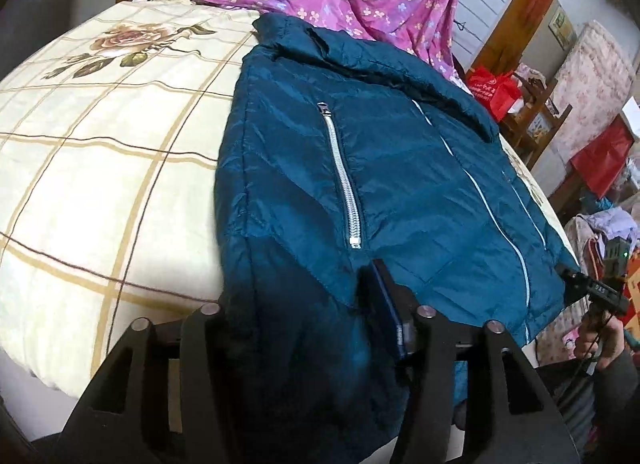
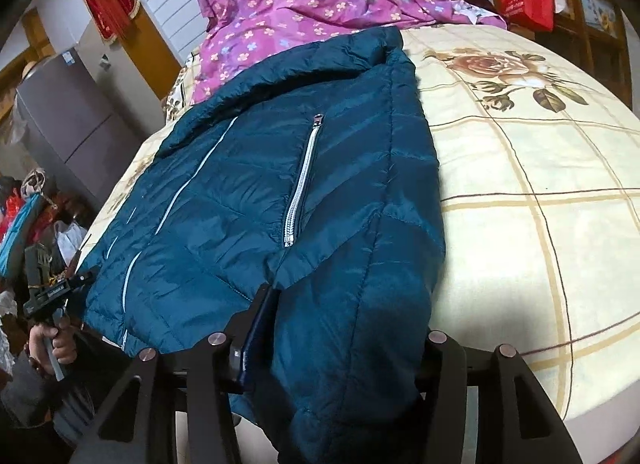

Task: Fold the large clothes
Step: 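Lift the hem and carry it toward the collar with both grippers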

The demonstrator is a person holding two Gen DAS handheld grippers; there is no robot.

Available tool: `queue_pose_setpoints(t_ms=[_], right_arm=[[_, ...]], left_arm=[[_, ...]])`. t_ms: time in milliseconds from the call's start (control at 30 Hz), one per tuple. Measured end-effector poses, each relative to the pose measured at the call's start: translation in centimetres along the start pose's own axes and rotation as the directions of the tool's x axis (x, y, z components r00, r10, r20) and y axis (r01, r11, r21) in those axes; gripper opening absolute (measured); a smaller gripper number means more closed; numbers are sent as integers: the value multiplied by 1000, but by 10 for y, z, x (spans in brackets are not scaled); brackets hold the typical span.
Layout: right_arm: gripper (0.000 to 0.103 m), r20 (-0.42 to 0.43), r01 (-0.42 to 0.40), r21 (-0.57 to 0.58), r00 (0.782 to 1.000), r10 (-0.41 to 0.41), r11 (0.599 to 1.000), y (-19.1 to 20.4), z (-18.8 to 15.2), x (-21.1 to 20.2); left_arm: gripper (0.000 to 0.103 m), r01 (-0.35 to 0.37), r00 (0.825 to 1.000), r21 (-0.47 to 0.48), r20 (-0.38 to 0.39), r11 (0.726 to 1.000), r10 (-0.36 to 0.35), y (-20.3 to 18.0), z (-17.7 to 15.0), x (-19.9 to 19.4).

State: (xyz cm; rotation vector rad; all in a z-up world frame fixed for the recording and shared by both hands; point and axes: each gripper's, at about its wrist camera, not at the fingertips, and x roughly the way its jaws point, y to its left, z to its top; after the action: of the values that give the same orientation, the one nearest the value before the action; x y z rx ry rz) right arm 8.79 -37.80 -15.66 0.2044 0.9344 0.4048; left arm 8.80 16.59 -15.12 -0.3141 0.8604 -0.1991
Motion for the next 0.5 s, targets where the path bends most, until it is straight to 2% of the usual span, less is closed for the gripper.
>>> queue_pose_setpoints(t_ms=[67, 200, 233, 267, 333, 400, 500], right_arm=[[52, 6, -6, 13, 1000, 6, 1000, -2, 0, 0], [50, 10, -2, -3, 1000, 2, 1000, 0, 1, 2], [39, 8, 1, -15, 1000, -1, 1000, 1, 0, 2], [29, 2, -11, -22, 1000, 11, 1000, 3, -1, 3], [23, 7, -14, -57, 1000, 15, 998, 11, -3, 1], [20, 36, -15, -58, 999, 17, 998, 17, -6, -7], [17, 70, -16, -34, 997, 19, 999, 23, -13, -17]], left_arm=[[65, 10, 1000, 15, -2, 1000, -10, -3, 1, 1], [62, 0, 1000, 12, -5, 1000, 1, -3, 4, 2], [37, -24, 1000, 13, -6, 1000, 24, -3, 4, 3], [27, -52, 999, 2, -13, 999, 52, 1, 5, 2], [15, 3, 1000, -68, -25, 998, -5, 12, 6, -1], [13, -5, 1000, -77, -27, 997, 3, 14, 6, -8], [12, -48, 999, -38, -20, 998, 47, 6, 6, -20]])
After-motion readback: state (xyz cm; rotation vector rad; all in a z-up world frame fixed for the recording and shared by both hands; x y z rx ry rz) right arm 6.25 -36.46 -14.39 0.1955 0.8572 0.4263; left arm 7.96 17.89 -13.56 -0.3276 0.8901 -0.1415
